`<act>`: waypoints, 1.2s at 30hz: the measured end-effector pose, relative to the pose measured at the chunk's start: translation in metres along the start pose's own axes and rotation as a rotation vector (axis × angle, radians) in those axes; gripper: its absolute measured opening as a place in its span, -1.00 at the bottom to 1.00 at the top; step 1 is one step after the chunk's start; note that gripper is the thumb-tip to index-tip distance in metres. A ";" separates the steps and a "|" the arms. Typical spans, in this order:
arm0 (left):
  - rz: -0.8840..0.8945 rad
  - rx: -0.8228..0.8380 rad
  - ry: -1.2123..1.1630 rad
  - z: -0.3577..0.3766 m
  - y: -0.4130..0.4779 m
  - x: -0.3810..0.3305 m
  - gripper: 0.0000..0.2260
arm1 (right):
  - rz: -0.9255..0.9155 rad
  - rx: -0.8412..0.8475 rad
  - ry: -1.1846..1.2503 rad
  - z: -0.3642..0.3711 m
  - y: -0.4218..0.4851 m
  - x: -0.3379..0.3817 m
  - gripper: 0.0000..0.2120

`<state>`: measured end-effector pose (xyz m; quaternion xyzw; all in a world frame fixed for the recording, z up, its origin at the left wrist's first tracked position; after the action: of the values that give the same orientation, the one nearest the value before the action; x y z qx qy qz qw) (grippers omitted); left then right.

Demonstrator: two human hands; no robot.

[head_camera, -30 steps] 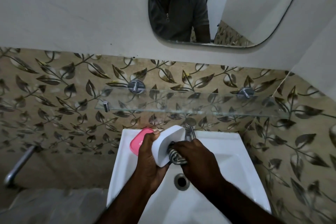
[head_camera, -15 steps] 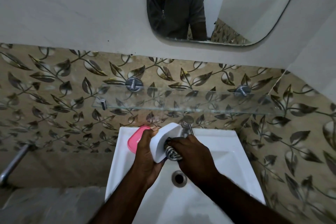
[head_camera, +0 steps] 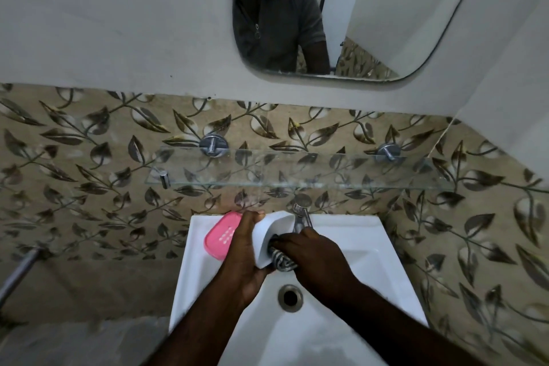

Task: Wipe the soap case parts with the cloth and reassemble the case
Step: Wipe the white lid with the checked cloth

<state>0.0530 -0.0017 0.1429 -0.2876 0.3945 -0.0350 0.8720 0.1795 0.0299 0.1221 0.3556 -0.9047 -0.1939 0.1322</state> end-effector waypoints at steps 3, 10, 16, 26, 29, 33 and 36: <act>-0.016 -0.011 0.033 0.003 0.002 -0.003 -0.65 | 0.001 0.051 -0.005 0.008 -0.002 0.000 -0.60; -0.006 0.137 0.228 -0.002 0.010 -0.003 -0.48 | 0.146 -0.212 0.212 -0.003 -0.003 0.002 -0.89; 0.252 0.174 0.133 0.000 0.001 -0.005 -0.62 | 0.483 -0.126 0.876 -0.015 0.000 0.044 -0.82; 0.196 0.050 0.060 -0.013 0.006 -0.004 -0.51 | 0.041 -0.107 0.284 -0.010 -0.007 0.041 -0.72; 0.207 0.060 0.053 -0.005 0.002 -0.006 -0.56 | 0.119 -0.113 0.186 -0.009 -0.003 0.043 -0.72; 0.169 0.038 0.026 -0.009 0.003 -0.006 -0.42 | 0.464 0.017 0.853 -0.011 -0.002 0.054 -0.80; 0.124 0.009 -0.012 -0.011 0.002 -0.005 -0.35 | 0.330 -0.024 0.745 -0.017 -0.005 0.058 -0.75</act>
<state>0.0411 -0.0038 0.1395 -0.2587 0.4061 0.0193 0.8762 0.1477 -0.0177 0.1406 0.2501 -0.8374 -0.0387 0.4845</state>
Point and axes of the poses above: each hand's wrist, its own y-axis towards the middle knuckle, its own z-axis out of the palm, x = y × z, the point moved 3 cm from there along y, towards the middle knuckle, and after that the axes turned 6 degrees about -x, right-handed, at the moved point
